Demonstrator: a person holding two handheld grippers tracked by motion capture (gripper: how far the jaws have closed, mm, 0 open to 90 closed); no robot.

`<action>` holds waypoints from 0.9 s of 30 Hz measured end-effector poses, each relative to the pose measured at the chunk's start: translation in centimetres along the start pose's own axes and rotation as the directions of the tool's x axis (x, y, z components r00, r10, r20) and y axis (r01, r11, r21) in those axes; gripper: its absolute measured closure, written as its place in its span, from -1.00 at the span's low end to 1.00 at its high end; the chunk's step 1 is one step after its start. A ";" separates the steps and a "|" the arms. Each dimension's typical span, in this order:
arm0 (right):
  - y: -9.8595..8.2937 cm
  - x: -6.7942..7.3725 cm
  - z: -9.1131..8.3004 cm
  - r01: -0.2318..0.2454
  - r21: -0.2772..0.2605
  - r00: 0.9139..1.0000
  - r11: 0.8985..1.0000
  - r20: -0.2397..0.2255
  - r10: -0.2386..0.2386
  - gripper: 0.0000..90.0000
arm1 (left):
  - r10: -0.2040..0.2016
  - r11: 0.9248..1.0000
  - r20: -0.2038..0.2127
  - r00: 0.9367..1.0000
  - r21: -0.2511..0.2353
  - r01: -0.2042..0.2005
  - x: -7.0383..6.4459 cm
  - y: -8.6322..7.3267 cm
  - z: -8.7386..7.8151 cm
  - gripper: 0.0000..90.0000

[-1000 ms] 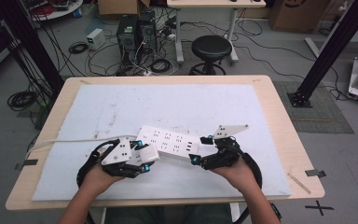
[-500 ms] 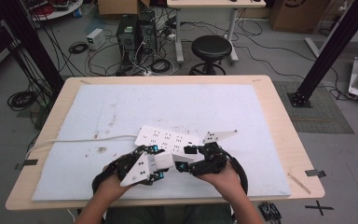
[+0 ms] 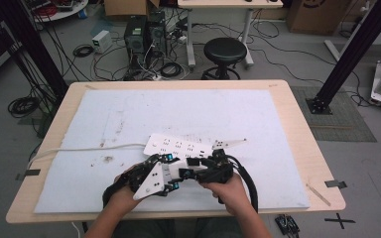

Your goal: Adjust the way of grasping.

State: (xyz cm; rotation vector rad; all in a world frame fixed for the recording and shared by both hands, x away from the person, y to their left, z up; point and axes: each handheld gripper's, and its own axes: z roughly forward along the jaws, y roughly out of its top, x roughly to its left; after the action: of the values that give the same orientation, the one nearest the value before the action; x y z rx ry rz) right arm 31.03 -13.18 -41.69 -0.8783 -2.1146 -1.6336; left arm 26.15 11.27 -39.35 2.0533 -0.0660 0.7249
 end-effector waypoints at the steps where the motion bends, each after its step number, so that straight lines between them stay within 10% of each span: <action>1: 0.0 -0.1 0.1 -0.006 -0.004 1.000 1.000 -0.005 0.006 -0.41 | 0.000 1.000 0.002 1.000 0.000 0.000 0.0 0.0 0.0 -0.06; 16: 0.0 -0.7 0.6 -0.053 -0.022 0.991 0.998 -0.125 0.050 0.26 | 0.031 1.000 -0.003 1.000 -0.005 -0.031 -0.2 0.5 0.4 -0.06; 27: -0.1 -1.1 0.7 -0.113 0.015 0.983 0.994 -0.147 0.113 0.36 | 0.083 0.996 -0.001 0.997 0.021 -0.082 -0.3 0.6 0.6 -0.06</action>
State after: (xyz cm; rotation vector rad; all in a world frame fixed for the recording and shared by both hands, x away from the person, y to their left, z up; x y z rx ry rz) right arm 31.91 -12.86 -42.63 -0.8324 -1.9337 -1.5823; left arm 25.97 10.35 -39.32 2.0799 -0.1432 0.7817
